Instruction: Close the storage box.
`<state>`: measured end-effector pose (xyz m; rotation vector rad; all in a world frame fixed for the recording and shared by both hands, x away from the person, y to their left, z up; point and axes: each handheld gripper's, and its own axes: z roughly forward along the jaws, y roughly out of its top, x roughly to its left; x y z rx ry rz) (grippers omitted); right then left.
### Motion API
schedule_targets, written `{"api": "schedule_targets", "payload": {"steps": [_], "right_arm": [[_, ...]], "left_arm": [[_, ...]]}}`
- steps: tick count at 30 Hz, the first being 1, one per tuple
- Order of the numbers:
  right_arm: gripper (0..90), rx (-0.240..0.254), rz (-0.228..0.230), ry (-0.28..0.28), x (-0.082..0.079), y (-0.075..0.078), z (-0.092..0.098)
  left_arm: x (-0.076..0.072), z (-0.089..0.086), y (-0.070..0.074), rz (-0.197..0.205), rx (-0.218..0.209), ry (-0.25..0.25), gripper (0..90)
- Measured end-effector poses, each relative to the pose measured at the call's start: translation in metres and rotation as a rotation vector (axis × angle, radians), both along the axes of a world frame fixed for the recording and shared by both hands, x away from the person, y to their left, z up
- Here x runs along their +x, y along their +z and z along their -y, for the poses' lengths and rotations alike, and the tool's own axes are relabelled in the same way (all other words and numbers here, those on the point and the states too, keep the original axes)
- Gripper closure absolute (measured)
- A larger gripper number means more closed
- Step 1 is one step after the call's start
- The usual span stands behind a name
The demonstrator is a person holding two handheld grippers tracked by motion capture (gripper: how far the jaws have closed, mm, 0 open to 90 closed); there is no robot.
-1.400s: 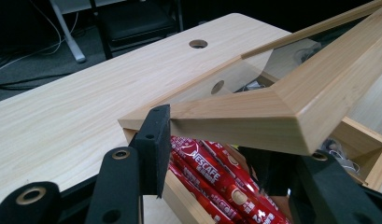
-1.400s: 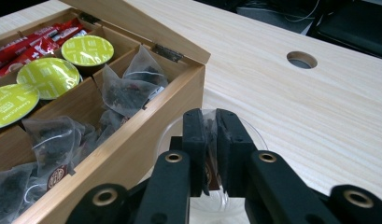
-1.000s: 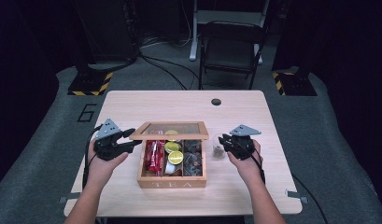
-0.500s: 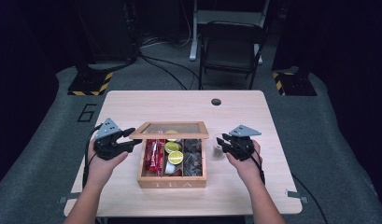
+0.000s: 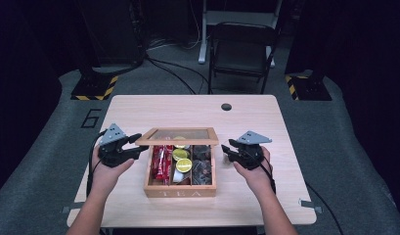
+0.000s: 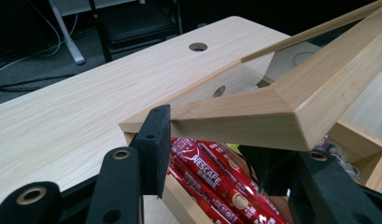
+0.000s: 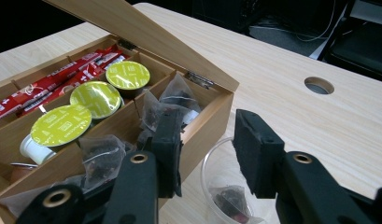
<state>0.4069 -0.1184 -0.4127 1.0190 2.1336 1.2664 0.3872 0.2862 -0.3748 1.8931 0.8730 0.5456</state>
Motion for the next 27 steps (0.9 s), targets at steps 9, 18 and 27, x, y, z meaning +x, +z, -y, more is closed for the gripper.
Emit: {"api": "schedule_targets", "payload": {"steps": [9,18,27], "right_arm": [[50.0,0.035,0.001,0.028,-0.001,0.003,0.000],[46.2,0.100,0.039,0.084,-0.011,0.020,-0.008],[48.2,0.097,0.075,0.107,-0.020,0.032,-0.018]], "left_arm": [[0.000,0.000,0.000,0.000,-0.002,0.001,53.2],[-0.002,0.000,0.003,0.009,-0.001,0.000,53.1],[-0.005,0.000,0.008,0.015,0.001,-0.008,53.1]]}}
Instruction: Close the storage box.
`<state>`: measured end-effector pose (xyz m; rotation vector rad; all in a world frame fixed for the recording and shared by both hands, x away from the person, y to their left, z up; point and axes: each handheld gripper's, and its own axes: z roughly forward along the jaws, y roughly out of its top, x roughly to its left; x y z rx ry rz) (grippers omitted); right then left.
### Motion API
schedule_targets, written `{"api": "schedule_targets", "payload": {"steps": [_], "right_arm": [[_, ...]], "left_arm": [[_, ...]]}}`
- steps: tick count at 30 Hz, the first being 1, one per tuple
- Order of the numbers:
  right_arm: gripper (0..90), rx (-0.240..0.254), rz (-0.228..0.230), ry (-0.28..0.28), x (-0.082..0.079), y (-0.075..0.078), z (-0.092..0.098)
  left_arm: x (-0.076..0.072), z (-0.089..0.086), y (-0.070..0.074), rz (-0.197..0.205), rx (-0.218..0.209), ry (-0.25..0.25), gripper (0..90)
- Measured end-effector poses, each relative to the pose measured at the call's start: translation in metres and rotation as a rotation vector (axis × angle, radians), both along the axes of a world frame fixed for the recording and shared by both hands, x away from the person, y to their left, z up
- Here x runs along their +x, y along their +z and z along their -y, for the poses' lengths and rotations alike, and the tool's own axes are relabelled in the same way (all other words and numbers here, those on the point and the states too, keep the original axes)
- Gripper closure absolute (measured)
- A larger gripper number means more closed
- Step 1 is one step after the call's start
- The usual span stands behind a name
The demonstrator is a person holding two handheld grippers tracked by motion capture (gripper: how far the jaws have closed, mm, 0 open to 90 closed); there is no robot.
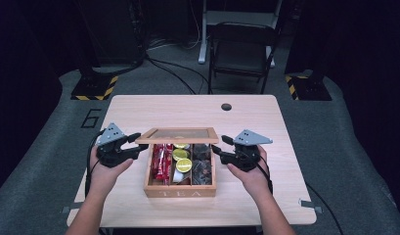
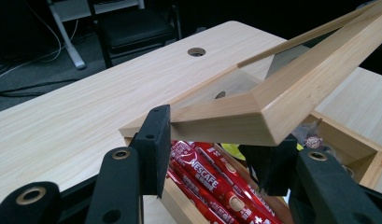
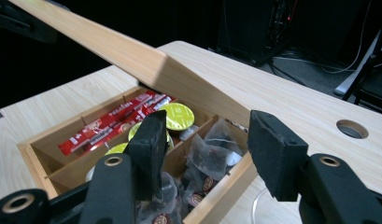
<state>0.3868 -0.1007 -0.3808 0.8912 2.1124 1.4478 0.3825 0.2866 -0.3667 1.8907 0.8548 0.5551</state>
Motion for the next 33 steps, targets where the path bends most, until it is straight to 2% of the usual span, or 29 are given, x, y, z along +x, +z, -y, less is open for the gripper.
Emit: {"api": "schedule_targets", "payload": {"steps": [10,12,13,15,19,25,33], "right_arm": [[51.1,-0.011,-0.003,0.005,-0.005,0.009,-0.010],[51.1,-0.030,0.013,0.018,-0.005,0.010,-0.011],[51.2,-0.022,0.006,0.002,-0.006,0.010,-0.012],[51.9,-0.024,0.013,0.013,-0.006,0.011,-0.011],[53.1,-0.004,-0.005,0.002,-0.006,0.013,-0.011],[53.4,-0.005,-0.026,-0.012,-0.001,0.014,-0.013],[53.6,0.002,-0.065,0.003,0.008,0.022,-0.011]], "left_arm": [[-0.004,0.001,0.002,0.001,0.006,0.000,53.0],[-0.004,0.001,0.002,-0.001,0.010,0.001,53.1],[-0.004,0.001,0.002,0.000,0.008,0.001,53.0],[-0.005,0.002,0.002,0.000,0.011,0.005,53.0],[-0.005,0.002,0.003,-0.006,0.010,0.009,52.8],[-0.003,0.002,0.007,-0.015,0.016,0.012,52.9],[0.001,0.003,0.015,-0.028,0.010,0.017,52.8]]}}
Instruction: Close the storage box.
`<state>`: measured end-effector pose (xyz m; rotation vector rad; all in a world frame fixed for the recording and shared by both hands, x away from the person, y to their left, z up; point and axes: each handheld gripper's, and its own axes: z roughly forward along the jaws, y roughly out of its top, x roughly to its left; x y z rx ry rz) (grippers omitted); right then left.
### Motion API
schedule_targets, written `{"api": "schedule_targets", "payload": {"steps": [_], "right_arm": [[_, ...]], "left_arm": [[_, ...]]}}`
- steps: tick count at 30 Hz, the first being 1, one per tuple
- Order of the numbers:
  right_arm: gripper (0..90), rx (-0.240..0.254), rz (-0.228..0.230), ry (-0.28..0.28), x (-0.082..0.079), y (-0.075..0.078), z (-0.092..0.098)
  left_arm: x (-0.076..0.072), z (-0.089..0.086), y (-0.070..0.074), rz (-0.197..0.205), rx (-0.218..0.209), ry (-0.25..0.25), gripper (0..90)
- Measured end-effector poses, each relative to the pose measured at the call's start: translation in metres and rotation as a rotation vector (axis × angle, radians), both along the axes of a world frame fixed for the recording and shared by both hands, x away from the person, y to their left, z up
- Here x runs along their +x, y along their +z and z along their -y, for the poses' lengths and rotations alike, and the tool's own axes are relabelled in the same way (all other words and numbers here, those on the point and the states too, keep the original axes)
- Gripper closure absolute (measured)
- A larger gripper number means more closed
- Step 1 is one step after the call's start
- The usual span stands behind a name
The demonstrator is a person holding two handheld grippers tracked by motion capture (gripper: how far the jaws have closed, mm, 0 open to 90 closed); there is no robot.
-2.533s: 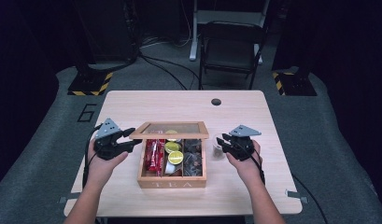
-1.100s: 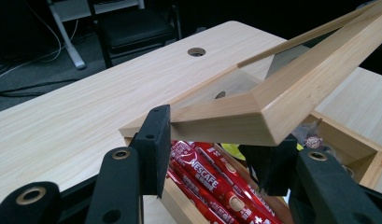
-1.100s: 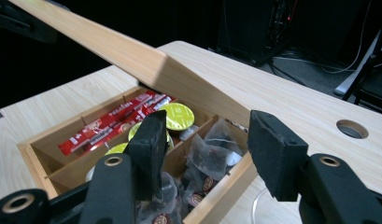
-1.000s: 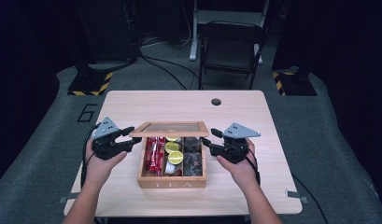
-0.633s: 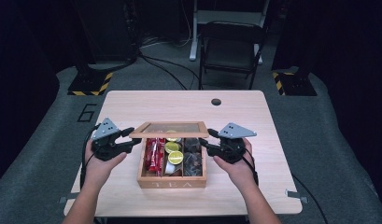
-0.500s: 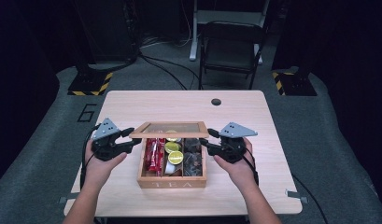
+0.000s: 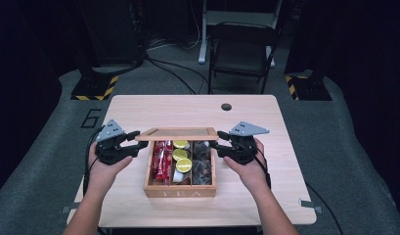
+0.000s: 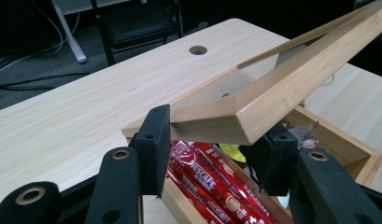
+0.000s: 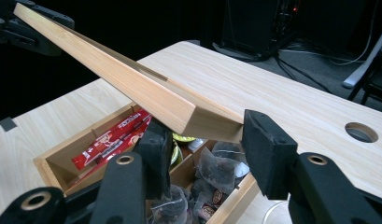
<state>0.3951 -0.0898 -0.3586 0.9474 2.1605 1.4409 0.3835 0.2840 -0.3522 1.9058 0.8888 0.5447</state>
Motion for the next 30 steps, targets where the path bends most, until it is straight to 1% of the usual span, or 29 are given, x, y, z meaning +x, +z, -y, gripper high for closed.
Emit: {"api": "schedule_targets", "payload": {"steps": [2,6,8,9,12,14,17,18,19,20,21,22,23,24,25,27,28,29,30], "right_arm": [[53.6,-0.007,-0.012,0.006,0.002,0.002,0.000],[53.6,-0.021,-0.018,0.008,0.003,0.004,0.000],[53.5,-0.027,-0.017,0.008,0.001,0.003,0.000],[53.4,-0.026,-0.018,0.009,0.001,0.003,-0.001],[52.0,-0.030,-0.014,0.012,-0.003,0.000,-0.001],[51.3,-0.038,-0.011,0.012,-0.006,-0.003,-0.002],[51.1,-0.069,0.008,0.021,-0.012,-0.007,-0.003],[51.0,-0.078,0.012,0.022,-0.014,-0.009,-0.003],[51.0,-0.080,0.005,0.016,-0.017,-0.010,-0.003],[51.0,-0.086,0.009,0.030,-0.018,-0.011,-0.002],[51.0,-0.083,0.003,0.020,-0.019,-0.012,-0.003],[50.9,-0.084,0.007,0.028,-0.020,-0.013,-0.002],[51.0,-0.078,-0.002,0.025,-0.022,-0.014,-0.002],[51.0,-0.078,0.001,0.034,-0.023,-0.015,0.000],[51.0,-0.070,-0.001,0.033,-0.024,-0.017,0.000],[50.8,-0.070,-0.003,0.036,-0.026,-0.019,0.000],[50.8,-0.076,-0.009,0.035,-0.027,-0.019,0.000],[50.7,-0.084,0.000,0.039,-0.028,-0.021,0.000],[50.4,-0.087,-0.005,0.037,-0.030,-0.022,0.000]], "left_arm": [[0.001,0.000,0.000,0.000,-0.009,0.001,52.8],[0.001,-0.001,0.002,-0.014,0.009,-0.011,52.6],[0.000,0.000,0.001,-0.010,0.011,-0.010,52.4],[-0.002,0.000,0.000,-0.015,0.016,-0.016,52.2],[-0.006,0.001,-0.003,-0.004,0.022,-0.018,51.3],[-0.010,0.001,-0.006,0.006,0.036,-0.025,50.9],[-0.016,0.002,-0.012,0.018,0.061,-0.032,50.8],[-0.018,0.002,-0.013,0.021,0.062,-0.035,50.5],[-0.019,0.002,-0.015,0.022,0.060,-0.040,50.2],[-0.020,0.001,-0.016,0.024,0.058,-0.039,49.8],[-0.022,0.000,-0.018,0.026,0.050,-0.041,49.6],[-0.023,0.000,-0.019,0.026,0.044,-0.045,49.7],[-0.025,-0.001,-0.021,0.026,0.032,-0.048,49.7],[-0.027,-0.002,-0.021,0.023,0.035,-0.053,49.7],[-0.028,-0.002,-0.022,0.023,0.033,-0.055,49.8],[-0.031,-0.002,-0.024,0.028,0.043,-0.053,49.8],[-0.032,-0.001,-0.025,0.028,0.048,-0.054,49.7],[-0.034,-0.001,-0.027,0.025,0.052,-0.057,49.7],[-0.035,-0.001,-0.028,0.026,0.056,-0.058,49.6]]}}
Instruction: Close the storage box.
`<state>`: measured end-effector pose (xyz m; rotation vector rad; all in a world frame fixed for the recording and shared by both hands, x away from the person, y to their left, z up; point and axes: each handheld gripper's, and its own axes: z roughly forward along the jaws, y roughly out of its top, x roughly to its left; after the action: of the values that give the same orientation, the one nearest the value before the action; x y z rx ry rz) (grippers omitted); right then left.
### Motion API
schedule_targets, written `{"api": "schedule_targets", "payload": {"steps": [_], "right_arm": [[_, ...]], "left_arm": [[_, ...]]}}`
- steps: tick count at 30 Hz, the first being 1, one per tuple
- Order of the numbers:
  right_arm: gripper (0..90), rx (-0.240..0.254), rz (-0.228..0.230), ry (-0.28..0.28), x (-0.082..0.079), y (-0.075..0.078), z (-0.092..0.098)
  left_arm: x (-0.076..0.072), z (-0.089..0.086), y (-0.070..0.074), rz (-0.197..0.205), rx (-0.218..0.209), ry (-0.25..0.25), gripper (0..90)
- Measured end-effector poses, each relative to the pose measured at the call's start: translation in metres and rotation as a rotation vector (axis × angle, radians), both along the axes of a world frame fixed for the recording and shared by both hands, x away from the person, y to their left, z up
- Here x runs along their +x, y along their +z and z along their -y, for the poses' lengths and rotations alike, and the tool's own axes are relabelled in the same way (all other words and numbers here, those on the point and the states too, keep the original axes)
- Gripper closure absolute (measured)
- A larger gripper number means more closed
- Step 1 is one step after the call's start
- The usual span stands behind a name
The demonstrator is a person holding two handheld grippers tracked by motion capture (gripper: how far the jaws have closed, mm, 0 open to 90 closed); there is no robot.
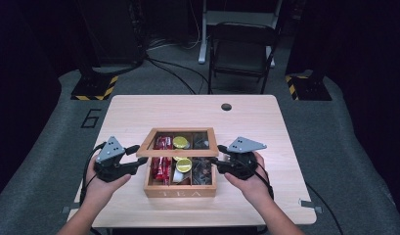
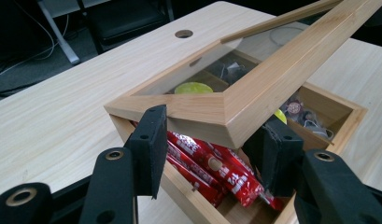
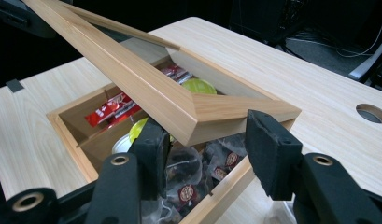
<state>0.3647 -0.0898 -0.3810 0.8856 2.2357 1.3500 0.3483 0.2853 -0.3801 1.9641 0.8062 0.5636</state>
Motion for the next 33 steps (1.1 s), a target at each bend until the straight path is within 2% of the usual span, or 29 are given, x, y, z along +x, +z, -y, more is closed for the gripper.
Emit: {"api": "schedule_targets", "payload": {"steps": [7,12,16,25,30,33], "right_arm": [[48.7,-0.009,-0.017,0.005,-0.009,-0.007,0.000],[48.6,-0.009,-0.025,0.008,-0.013,-0.011,0.001],[48.4,-0.019,-0.019,0.012,-0.016,-0.016,0.001],[48.6,-0.015,-0.055,0.020,-0.023,-0.029,0.002],[48.6,-0.021,-0.046,0.017,-0.028,-0.036,0.002],[48.6,-0.038,-0.025,0.018,-0.031,-0.041,0.001]], "left_arm": [[-0.009,-0.001,-0.008,-0.013,0.006,-0.005,49.4],[-0.013,-0.001,-0.014,-0.001,-0.004,-0.003,48.7],[-0.016,-0.001,-0.019,-0.012,0.002,-0.007,48.2],[-0.022,-0.002,-0.031,-0.045,0.013,-0.020,47.7],[-0.025,-0.002,-0.040,-0.050,0.001,-0.016,47.8],[-0.027,-0.004,-0.045,-0.058,-0.009,-0.026,47.9]]}}
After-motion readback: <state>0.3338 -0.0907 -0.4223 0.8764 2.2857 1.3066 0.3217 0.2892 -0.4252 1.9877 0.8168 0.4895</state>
